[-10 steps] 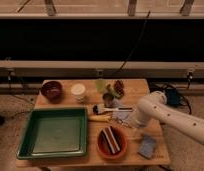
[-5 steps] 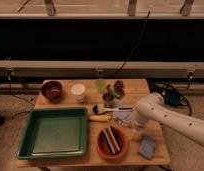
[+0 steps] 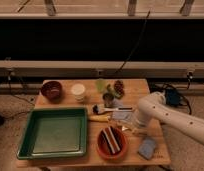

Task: Place fork in paper cup

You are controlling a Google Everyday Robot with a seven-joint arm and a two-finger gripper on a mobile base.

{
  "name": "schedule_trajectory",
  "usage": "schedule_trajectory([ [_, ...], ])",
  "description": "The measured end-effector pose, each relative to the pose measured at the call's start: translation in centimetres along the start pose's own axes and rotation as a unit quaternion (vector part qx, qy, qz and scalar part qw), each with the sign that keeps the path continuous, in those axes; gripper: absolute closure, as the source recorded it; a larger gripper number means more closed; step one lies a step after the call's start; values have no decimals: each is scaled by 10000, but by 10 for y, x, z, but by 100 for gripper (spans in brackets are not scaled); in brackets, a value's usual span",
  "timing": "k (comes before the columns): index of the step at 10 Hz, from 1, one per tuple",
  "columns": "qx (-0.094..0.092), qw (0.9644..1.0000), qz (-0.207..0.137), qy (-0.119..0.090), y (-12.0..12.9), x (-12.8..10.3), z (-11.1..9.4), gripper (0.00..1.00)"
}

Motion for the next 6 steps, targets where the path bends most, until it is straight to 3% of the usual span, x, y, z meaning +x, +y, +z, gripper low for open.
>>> schedule_trajectory([
  [1,-11,9999,111,-41,-1,4,-5,99],
  [6,90,9995,231,-205,-6,3,-26,100],
])
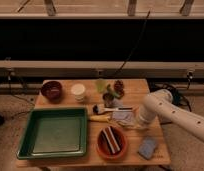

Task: Place fork in paper cup

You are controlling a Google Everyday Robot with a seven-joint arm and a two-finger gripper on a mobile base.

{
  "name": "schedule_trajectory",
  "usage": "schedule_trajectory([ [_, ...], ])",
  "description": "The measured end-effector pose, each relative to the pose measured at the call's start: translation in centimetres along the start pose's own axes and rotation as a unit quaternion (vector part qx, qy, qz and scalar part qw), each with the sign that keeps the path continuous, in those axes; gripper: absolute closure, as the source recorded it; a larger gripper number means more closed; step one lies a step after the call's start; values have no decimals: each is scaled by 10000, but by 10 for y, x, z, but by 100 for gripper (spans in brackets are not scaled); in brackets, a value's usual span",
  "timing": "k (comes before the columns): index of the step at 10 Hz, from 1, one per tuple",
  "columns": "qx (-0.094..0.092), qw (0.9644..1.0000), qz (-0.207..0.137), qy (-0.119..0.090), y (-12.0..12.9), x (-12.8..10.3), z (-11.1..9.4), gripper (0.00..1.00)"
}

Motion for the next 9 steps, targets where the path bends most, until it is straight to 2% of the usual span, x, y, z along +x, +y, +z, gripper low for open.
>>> schedule_trajectory([
  [2,34,10000,-37,-52,-3,-4,-12,100],
  [7,-36,9997,-232,-82,-9,-21,-56,100],
  [9,-17,9993,-379,-37,-20,-33,-83,100],
])
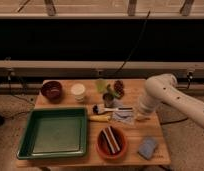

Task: Place fork in paper cup

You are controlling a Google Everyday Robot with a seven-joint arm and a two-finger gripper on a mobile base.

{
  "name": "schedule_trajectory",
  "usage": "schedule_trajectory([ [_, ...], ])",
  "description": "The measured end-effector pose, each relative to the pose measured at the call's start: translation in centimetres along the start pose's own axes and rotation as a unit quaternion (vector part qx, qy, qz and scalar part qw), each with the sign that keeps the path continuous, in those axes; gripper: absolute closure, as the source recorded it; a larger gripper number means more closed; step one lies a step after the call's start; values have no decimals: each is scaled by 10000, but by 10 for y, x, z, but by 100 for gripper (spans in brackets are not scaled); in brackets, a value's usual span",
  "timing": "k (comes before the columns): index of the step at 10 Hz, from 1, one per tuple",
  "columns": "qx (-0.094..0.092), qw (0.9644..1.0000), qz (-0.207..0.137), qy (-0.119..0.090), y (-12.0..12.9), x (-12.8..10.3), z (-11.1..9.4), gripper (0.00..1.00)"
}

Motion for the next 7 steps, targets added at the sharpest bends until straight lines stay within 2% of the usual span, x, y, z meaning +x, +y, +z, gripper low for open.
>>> schedule_trajectory([
  [3,72,9996,-282,3,-30,-30,-17,100],
  [4,113,9992,-388,-54,-38,-43,-22,100],
  [7,85,9992,-392,-45,-37,-43,-22,100],
])
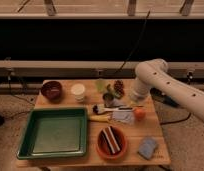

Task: Place fork in paper cup

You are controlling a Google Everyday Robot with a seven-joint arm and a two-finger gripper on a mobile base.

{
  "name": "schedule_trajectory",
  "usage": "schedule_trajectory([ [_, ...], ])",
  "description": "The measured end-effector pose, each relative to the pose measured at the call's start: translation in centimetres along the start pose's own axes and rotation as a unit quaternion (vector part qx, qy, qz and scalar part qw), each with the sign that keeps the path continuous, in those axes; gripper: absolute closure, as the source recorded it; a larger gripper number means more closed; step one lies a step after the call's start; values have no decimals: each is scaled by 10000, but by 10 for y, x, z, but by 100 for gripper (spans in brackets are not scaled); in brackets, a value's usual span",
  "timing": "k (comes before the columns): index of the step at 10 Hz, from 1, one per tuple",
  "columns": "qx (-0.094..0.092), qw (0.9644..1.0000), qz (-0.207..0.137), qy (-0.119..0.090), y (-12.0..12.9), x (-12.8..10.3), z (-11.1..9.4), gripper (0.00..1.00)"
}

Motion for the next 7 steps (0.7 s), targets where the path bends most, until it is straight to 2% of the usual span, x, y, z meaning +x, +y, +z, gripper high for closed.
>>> schedule_trajectory([
  [5,5,10000,-20,-15,-1,-2,1,100],
  [7,27,9999,-157,-44,-4,-8,-1,100],
])
